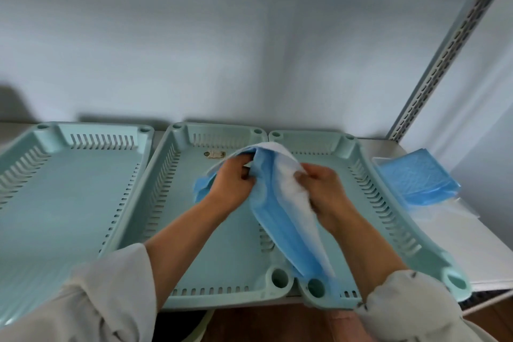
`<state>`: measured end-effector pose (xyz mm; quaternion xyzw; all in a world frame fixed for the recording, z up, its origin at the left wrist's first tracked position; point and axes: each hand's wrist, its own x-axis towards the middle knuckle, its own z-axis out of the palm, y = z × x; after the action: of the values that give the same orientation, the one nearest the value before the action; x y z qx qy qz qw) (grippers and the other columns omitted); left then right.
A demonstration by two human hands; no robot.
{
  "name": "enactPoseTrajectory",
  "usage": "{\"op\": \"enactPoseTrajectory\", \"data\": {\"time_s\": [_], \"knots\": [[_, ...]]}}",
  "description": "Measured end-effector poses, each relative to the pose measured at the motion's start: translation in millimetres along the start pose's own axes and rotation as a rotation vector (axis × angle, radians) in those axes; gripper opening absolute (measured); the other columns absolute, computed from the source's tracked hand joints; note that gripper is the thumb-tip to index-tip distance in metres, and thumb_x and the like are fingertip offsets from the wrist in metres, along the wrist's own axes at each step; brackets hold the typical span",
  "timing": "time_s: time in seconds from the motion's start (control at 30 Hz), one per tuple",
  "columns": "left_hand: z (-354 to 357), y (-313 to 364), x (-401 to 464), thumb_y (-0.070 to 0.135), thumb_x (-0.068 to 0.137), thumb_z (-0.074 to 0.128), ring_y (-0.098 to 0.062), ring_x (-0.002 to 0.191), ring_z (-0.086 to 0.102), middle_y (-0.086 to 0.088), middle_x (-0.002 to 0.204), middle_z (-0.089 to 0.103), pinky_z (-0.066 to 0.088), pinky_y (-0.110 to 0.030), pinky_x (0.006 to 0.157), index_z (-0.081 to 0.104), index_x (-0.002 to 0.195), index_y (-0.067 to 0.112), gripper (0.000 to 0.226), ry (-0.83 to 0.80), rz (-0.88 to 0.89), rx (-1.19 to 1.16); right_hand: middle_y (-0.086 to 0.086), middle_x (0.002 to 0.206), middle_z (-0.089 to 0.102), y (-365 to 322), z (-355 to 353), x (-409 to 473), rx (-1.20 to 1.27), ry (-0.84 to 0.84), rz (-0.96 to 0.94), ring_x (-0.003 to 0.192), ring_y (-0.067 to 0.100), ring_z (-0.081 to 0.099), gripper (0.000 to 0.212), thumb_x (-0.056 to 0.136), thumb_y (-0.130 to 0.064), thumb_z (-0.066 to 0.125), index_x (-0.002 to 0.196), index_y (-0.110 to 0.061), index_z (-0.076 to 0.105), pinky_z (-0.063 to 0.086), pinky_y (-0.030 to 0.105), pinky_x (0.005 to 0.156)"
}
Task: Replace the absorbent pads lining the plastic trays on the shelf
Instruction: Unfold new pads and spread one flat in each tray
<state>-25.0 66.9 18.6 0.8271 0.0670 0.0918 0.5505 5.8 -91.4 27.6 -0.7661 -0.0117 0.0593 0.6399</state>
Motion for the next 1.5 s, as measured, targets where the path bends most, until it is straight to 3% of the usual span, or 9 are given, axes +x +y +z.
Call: {"op": "enactPoseTrajectory", "data": {"time_s": [0.17,0.4,0.53,0.67,0.77,0.93,1.07,1.33,1.5], "knots": [[-38,-22,15,-0.009,0.079,0.052,-0.037,0.090,0.066,-0.024,0.100,0.066,0.056,-0.043,0.080,0.054,0.124,0.005,0.047,0.117,-0.102,-0.036,0.007,0.071,0.054,14,-58,28,0.135,0.381,0.111,0.060,0.018,0.049,0.016,0.085,0.005,0.061,0.091,-0.009,0.058,0.047,0.027,0.058],[-42,-49,14,0.000,0.086,0.054,-0.036,0.098,0.063,-0.019,0.105,0.062,0.055,-0.048,0.084,0.020,0.148,0.023,0.074,0.069,-0.243,0.226,0.015,0.135,0.053,50,-57,21,-0.751,0.016,0.180,0.120,0.028,0.053,0.055,0.085,-0.009,0.059,0.138,-0.009,0.046,0.040,0.031,0.098],[-32,-48,5,0.028,0.084,0.067,-0.028,0.124,0.046,-0.009,0.134,0.042,0.039,-0.039,0.099,0.030,0.141,0.023,0.068,0.125,-0.148,0.740,0.006,0.127,0.046,19,-35,-10,-1.322,0.119,-0.106,0.115,0.025,0.051,0.049,0.088,-0.025,0.058,0.132,-0.020,0.038,0.042,0.034,0.085],[-5,-50,-2,0.046,0.081,0.067,-0.025,0.102,0.059,-0.008,0.122,0.054,0.055,-0.035,0.076,0.047,0.124,0.019,0.054,-0.312,-0.324,0.515,-0.008,0.102,0.062,-7,-7,-40,-1.090,-0.152,-0.305,0.097,0.012,0.059,0.021,0.088,-0.043,0.058,0.103,-0.028,0.061,0.047,0.028,0.083],[14,-54,-9,0.055,0.076,0.068,-0.028,0.113,0.053,-0.010,0.132,0.039,0.058,-0.035,0.076,0.032,0.140,0.020,0.081,-0.467,-0.387,0.549,-0.001,0.145,0.043,8,8,-46,-1.117,-0.485,-0.182,0.131,0.016,0.043,0.060,0.088,-0.053,0.055,0.141,-0.030,0.040,0.036,0.033,0.107],[25,-64,-22,0.061,0.073,0.064,-0.032,0.131,0.034,-0.012,0.139,0.029,0.038,-0.042,0.105,0.027,0.141,0.016,0.090,-0.387,-0.256,0.812,-0.004,0.159,0.013,26,7,-25,-1.114,-0.290,-0.267,0.144,0.019,0.022,0.072,0.094,-0.046,0.047,0.152,-0.032,0.006,0.026,0.037,0.114],[29,-63,-29,0.045,0.077,0.064,-0.031,0.127,0.033,-0.011,0.134,0.029,0.040,-0.040,0.099,0.027,0.139,0.016,0.078,-0.372,-0.192,0.864,0.001,0.151,0.030,35,0,-6,-0.965,-0.216,-0.232,0.134,0.019,0.036,0.053,0.095,-0.031,0.049,0.144,-0.030,0.032,0.032,0.035,0.111],[26,-60,-29,0.041,0.082,0.057,-0.029,0.116,0.042,-0.009,0.126,0.036,0.045,-0.036,0.090,0.047,0.119,0.013,0.048,-0.353,-0.133,0.900,0.003,0.160,-0.012,43,-30,26,-0.364,-0.054,0.117,0.117,0.035,0.056,0.092,0.095,-0.011,0.050,0.145,-0.045,-0.018,0.057,0.042,0.075],[19,-59,-19,0.033,0.084,0.054,-0.028,0.106,0.052,-0.008,0.119,0.043,0.047,-0.034,0.088,0.059,0.106,0.013,0.030,-0.355,-0.161,0.829,0.006,0.161,-0.007,39,-22,22,-0.720,-0.013,-0.132,0.147,0.023,0.009,0.075,0.096,-0.014,0.047,0.152,-0.024,-0.001,0.020,0.035,0.114]]}}
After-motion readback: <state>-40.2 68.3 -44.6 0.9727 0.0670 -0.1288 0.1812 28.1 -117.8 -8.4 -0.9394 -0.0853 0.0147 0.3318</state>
